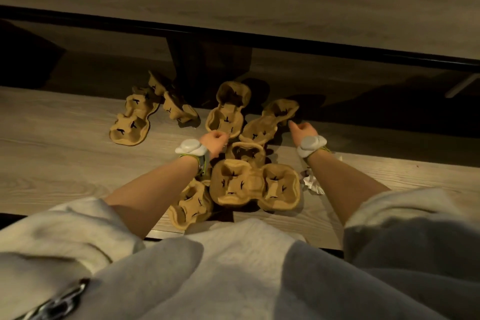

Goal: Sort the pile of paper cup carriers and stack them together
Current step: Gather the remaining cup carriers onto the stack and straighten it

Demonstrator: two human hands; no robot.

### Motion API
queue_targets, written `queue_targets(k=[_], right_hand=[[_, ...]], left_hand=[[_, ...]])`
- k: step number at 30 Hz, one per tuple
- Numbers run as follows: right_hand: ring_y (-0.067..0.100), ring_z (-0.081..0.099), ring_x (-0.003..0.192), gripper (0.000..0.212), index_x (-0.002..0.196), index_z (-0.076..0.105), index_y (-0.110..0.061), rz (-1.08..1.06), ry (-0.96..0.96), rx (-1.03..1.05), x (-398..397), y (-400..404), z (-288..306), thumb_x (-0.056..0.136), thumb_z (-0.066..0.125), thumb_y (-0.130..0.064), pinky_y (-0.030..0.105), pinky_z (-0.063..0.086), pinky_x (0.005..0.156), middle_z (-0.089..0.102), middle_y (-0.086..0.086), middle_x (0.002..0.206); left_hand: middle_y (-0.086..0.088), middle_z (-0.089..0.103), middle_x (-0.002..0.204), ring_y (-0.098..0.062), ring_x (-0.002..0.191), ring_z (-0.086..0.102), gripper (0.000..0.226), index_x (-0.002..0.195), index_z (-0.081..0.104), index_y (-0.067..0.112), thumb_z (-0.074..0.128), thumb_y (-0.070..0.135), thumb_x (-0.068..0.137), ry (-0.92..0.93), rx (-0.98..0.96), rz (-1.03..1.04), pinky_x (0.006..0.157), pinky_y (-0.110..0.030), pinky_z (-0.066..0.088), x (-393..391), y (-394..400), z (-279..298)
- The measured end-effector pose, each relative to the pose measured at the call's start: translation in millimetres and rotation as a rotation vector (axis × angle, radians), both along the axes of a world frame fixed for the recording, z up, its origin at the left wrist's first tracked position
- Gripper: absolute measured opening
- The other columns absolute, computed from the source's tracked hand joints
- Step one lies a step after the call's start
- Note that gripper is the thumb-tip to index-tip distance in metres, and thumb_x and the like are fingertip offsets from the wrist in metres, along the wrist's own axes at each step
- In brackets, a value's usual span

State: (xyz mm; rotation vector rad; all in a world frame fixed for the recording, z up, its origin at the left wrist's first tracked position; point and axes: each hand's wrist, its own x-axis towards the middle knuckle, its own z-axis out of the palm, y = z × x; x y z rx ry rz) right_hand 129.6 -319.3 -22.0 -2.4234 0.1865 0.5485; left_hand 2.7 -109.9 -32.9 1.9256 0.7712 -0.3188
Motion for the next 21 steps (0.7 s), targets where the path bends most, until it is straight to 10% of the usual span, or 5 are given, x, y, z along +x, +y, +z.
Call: queue_targets(k=[3,8,15,21], right_hand=[[0.033,0.046,0.129,0.063,0.139,0.038,-0.004,0.005,0.009,-0.059,30,10,1,0.093,0.045,-0.046,0.034,0.036,0.102,0.048,0.017,0.140],[0.037,0.025,0.142,0.080,0.150,0.014,-0.006,0.137,0.075,-0.142,72,21,-7,0.092,0.045,-0.050,0.042,0.029,0.111,0.022,0.018,0.155],[0.032,0.044,0.130,0.048,0.135,0.047,-0.002,0.305,-0.034,-0.076,92,23,-15,0.093,0.055,-0.024,0.029,0.036,0.096,0.048,0.016,0.139],[0.037,0.054,0.119,0.050,0.127,0.055,-0.005,0.143,0.017,-0.038,106,13,-8,0.091,0.052,-0.038,0.034,0.045,0.089,0.057,0.017,0.130]], left_hand=[[-0.010,0.057,0.095,-0.024,0.080,0.052,0.031,0.082,0.057,0.019,0.045,0.044,0.095,0.062,-0.019,0.028,0.075,-0.029,0.043,17,-6,2],[-0.018,0.059,0.128,-0.036,0.118,0.055,0.075,0.124,0.058,0.006,0.054,0.060,0.073,0.233,0.077,-0.010,0.103,-0.046,0.044,57,6,-60],[-0.005,0.042,0.148,-0.031,0.132,0.043,0.067,0.141,0.043,0.022,0.038,0.062,0.088,0.368,0.114,-0.153,0.111,-0.041,0.032,62,-17,-16],[-0.013,0.051,0.139,-0.024,0.105,0.050,0.054,0.134,0.050,0.009,0.054,0.041,0.091,0.340,-0.013,-0.042,0.093,-0.033,0.041,70,-19,-17]])
